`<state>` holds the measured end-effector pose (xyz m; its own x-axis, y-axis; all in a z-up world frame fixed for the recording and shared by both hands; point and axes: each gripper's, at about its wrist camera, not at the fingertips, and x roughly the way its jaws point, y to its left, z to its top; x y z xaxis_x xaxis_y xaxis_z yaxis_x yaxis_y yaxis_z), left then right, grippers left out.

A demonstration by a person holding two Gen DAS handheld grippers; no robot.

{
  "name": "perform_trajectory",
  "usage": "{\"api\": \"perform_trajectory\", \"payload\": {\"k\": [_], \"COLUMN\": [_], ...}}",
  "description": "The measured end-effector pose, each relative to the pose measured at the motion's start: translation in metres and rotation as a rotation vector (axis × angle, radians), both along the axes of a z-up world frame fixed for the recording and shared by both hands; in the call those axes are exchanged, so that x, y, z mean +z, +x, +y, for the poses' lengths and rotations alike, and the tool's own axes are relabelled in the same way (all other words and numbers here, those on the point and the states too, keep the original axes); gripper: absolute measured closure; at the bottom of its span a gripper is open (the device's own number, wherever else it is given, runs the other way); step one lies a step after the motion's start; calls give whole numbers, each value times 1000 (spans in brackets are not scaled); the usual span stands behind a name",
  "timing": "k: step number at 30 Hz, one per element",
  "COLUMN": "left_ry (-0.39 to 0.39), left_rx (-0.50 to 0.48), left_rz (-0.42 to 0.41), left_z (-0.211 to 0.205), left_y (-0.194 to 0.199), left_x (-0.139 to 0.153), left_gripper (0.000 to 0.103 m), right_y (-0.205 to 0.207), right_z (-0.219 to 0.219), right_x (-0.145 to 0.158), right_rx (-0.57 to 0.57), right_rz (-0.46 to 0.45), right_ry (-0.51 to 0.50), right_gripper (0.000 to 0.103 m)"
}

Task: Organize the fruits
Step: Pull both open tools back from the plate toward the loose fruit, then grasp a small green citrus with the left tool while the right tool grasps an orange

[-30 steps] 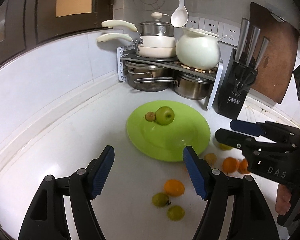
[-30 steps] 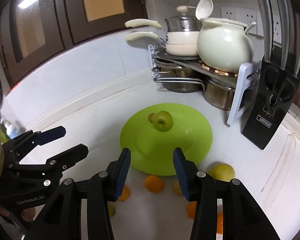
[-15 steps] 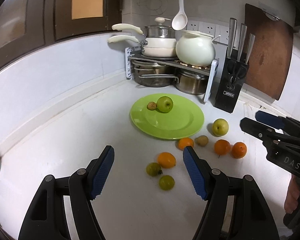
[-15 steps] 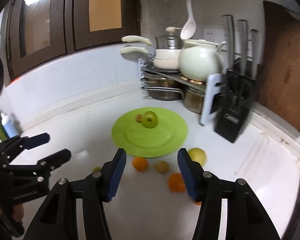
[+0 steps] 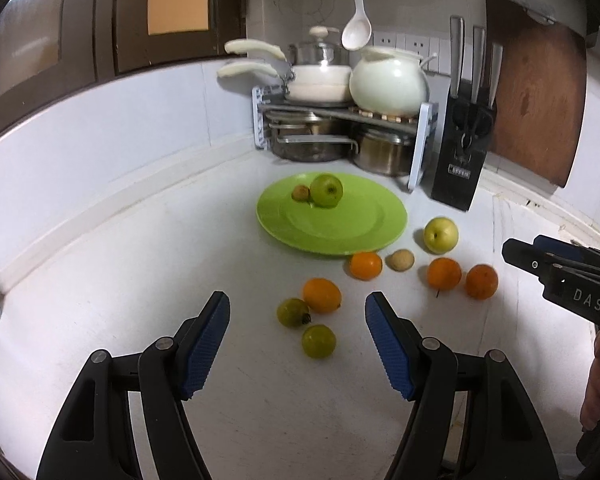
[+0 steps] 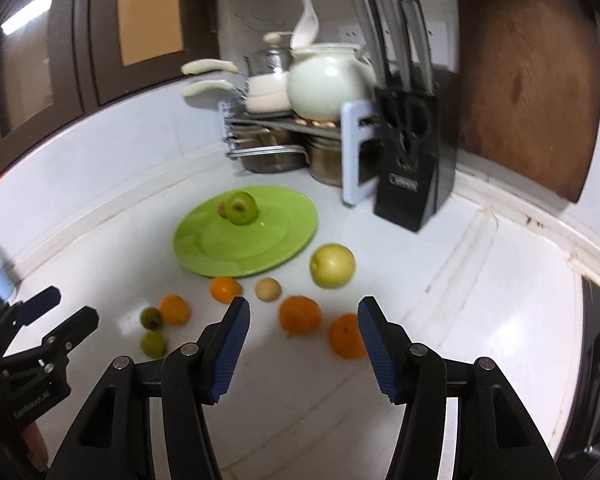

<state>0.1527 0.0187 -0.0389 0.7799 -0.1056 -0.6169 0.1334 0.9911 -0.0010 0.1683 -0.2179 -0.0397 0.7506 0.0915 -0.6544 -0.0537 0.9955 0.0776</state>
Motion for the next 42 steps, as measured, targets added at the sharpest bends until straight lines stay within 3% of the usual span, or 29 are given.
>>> {"api": "perform_trajectory", "payload": {"k": [9,19,27,34,42], "left_ry": [26,33,30,28,25], "left_rx": [-18,-38,-31,-36,-50], "left_rz": [108,190,220,228,214], "left_z": [-14,-21,-18,-20,-22], "left_y": [19,36,44,47,45], "left_x": [-34,-57,-64,-66,-63], "left_gripper": [44,56,64,73,74], "right_y": [20,38,50,55,55], "right_z": [-17,-22,-16,-17,-16], "right_x": [-39,-61,-70,-75,-75], "right_rx": [-43,-59,-54,-43,-35], "right_rz": [109,156,169,190,188], "right_ry": [6,-6,-58,-69,-63], "right_gripper": [46,46,46,57,60]}}
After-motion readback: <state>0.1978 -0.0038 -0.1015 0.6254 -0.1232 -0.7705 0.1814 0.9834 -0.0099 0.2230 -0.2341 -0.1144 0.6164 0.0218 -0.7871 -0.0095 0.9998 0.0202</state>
